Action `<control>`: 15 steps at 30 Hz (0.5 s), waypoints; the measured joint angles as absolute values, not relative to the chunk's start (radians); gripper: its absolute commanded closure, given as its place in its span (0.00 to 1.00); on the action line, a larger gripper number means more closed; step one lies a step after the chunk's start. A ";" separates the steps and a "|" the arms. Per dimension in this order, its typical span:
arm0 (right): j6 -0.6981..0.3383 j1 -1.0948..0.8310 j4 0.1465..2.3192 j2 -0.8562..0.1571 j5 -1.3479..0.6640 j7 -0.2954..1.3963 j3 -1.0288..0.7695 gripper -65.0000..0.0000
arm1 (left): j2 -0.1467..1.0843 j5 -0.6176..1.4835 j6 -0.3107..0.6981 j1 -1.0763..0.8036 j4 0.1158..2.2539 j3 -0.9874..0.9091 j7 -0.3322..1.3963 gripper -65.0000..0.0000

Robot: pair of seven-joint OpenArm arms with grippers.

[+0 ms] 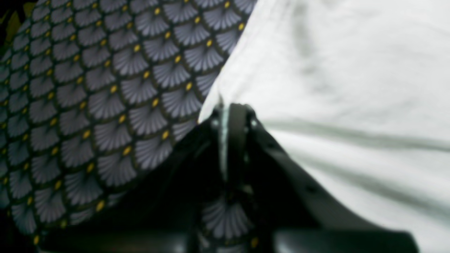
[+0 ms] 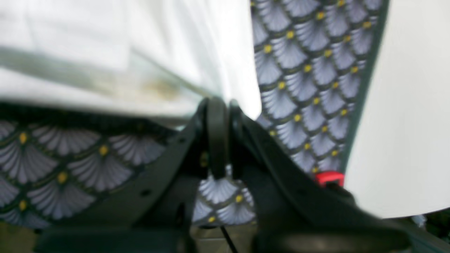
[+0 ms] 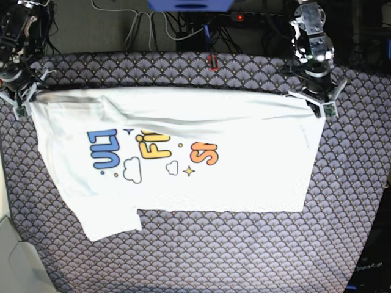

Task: Fold the T-shirt properly
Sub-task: 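Drag the held shirt edge further toward the robot with both grippers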

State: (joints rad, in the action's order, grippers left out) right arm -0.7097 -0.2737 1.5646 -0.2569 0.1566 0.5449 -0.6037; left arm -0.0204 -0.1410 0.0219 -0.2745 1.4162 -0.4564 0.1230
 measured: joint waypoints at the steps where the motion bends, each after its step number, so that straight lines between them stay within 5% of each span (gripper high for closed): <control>1: -0.710 -0.283 1.565 -0.255 0.156 0.540 -0.604 1.00 | -0.026 -0.141 0.021 -0.280 1.423 -0.456 0.124 1.00; 15: -0.710 -0.341 1.570 -0.231 0.160 0.440 -0.640 1.00 | -0.030 -0.138 0.022 -0.410 1.520 -0.458 0.134 1.00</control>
